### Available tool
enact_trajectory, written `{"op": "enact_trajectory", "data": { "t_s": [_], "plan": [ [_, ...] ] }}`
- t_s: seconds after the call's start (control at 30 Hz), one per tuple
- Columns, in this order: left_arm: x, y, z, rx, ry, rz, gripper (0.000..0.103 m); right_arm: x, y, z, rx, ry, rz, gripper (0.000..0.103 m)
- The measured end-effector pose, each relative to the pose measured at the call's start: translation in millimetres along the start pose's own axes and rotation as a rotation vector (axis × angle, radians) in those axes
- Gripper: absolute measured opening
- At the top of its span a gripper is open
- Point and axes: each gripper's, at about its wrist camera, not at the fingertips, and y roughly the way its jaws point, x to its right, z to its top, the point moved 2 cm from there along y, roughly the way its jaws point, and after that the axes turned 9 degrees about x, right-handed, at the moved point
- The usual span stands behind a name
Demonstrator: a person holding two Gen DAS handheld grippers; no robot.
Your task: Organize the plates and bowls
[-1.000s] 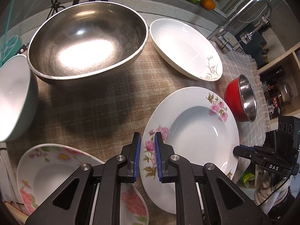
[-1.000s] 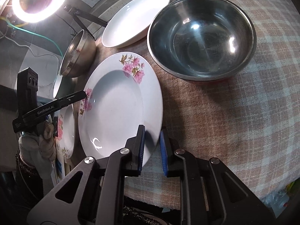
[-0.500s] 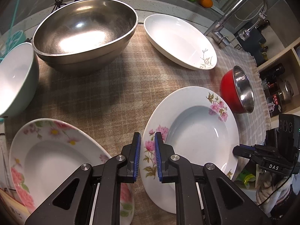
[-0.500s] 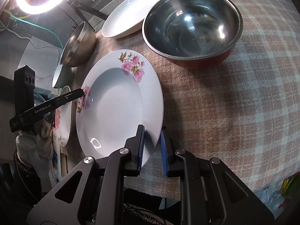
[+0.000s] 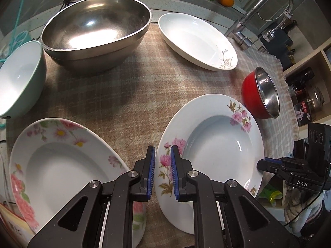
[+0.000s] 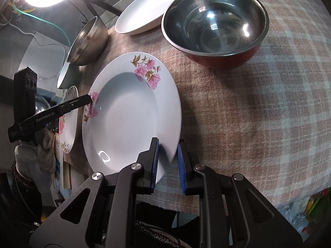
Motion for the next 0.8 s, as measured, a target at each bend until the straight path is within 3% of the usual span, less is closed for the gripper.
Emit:
{"op": "enact_trajectory", "data": {
  "t_s": [0.43, 0.53, 0.63, 0.8],
  "plan": [
    [4.4, 3.1, 0.9, 0.008, 0.014, 0.008, 0.014, -2.1, 0.3, -0.5, -0.014, -0.020, -0.025, 0.020],
    [4.5, 2.1, 1.1, 0.016, 0.013, 0.013, 0.014, -4.9, -6.2, 1.1, 0.017, -0.061, -0.080, 0.023],
    [4.0, -5.3, 3.7, 0.043, 0.019, 0.028, 0.014, -5.9, -17.4, 7.1, 0.049, -0.068, -0.085, 0.030],
    [-3.1, -29.2, 10.3, 0.114, -0.014, 0.033, 0.014, -21.4, -32.6, 24.4, 0.125, -0.142, -0.116, 0.035]
  ]
}}
